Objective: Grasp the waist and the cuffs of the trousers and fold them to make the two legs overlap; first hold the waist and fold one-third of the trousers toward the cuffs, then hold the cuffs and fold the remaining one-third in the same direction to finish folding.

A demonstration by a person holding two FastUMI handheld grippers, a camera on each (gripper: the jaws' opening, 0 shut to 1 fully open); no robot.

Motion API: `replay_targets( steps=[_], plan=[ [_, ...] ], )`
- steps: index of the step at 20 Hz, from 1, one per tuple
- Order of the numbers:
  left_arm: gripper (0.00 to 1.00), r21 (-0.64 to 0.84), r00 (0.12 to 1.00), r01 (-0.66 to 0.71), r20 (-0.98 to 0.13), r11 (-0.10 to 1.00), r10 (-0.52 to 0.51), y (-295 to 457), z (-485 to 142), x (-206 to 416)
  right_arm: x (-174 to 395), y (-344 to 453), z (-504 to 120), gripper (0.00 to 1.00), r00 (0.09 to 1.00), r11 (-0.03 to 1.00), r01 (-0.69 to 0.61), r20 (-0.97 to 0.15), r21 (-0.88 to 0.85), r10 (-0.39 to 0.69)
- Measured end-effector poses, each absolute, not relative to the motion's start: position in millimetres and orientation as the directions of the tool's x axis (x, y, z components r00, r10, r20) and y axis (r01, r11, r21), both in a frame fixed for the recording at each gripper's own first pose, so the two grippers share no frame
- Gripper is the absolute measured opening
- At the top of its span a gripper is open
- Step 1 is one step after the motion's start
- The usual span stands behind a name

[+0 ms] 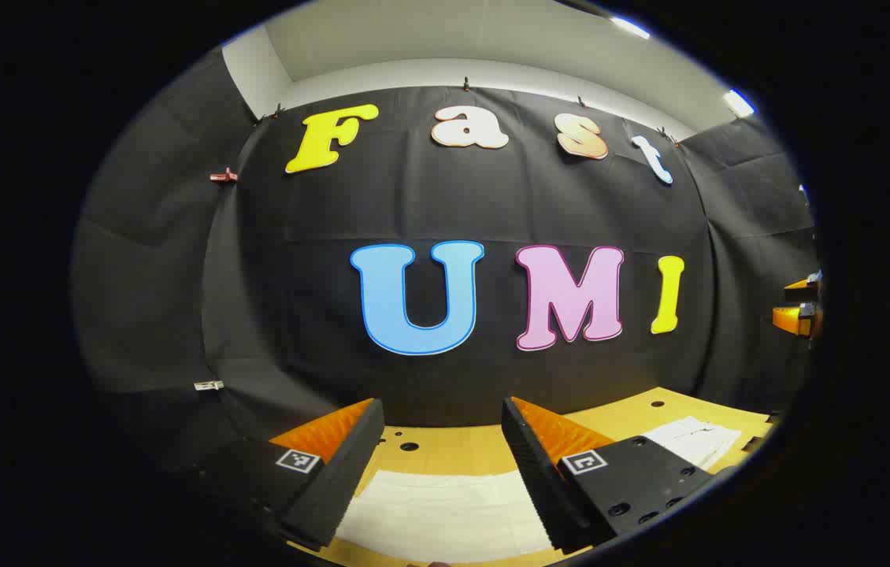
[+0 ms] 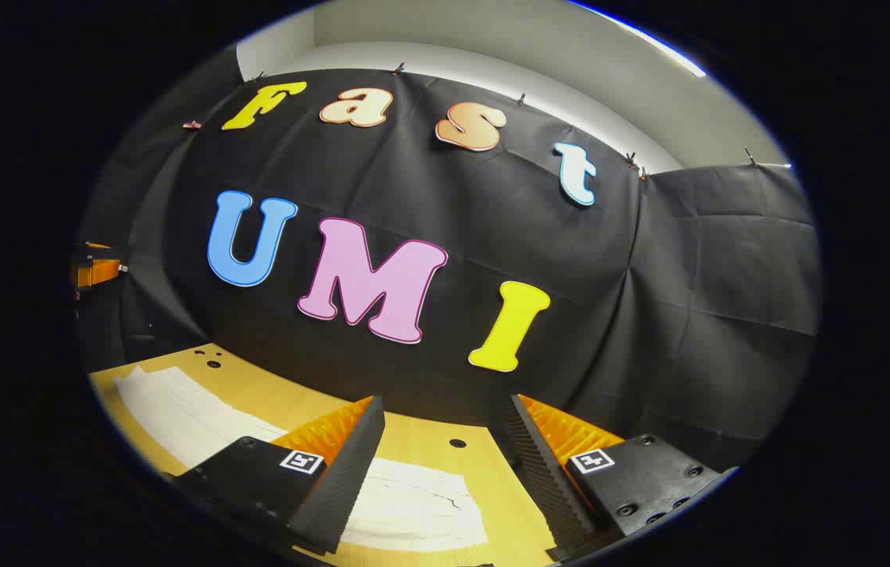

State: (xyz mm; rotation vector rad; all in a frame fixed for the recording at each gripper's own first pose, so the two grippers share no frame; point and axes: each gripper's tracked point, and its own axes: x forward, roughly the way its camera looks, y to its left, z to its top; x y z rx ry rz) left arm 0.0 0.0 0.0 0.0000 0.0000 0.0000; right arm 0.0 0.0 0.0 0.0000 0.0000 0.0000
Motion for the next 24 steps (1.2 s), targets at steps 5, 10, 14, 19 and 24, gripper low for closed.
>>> replay_targets(
  steps=[5,10,14,19,24],
  plan=[
    [0.95,0.011,1.0,-0.003,-0.007,1.0,0.003,1.9,-4.4,-3.2,3.8,2.6,1.5,0.95,1.0,1.0,-0.007,0.012,0.01,0.007],
    [0.95,0.013,1.0,-0.009,-0.02,1.0,0.009,5.7,-9.9,-4.2,2.2,2.5,0.9,0.97,1.0,1.0,-0.008,0.016,-0.02,0.008],
    [0.95,0.03,1.0,-0.006,-0.028,1.0,0.006,7.9,-15.8,-6.8,1.5,4.9,-5.5,0.97,1.0,0.999,-0.013,-0.001,-0.041,0.013],
    [0.97,0.171,0.996,0.052,-0.078,0.984,-0.039,23.8,-46.2,-15.9,-0.9,7.5,-35.1,0.97,0.997,0.983,-0.055,-0.063,-0.176,0.045],
    [0.97,0.443,0.973,0.183,-0.209,0.878,-0.097,56.7,-107.9,-16.1,-13.8,1.6,-93.4,0.97,0.98,0.917,-0.138,-0.183,-0.375,0.073]
  ],
)
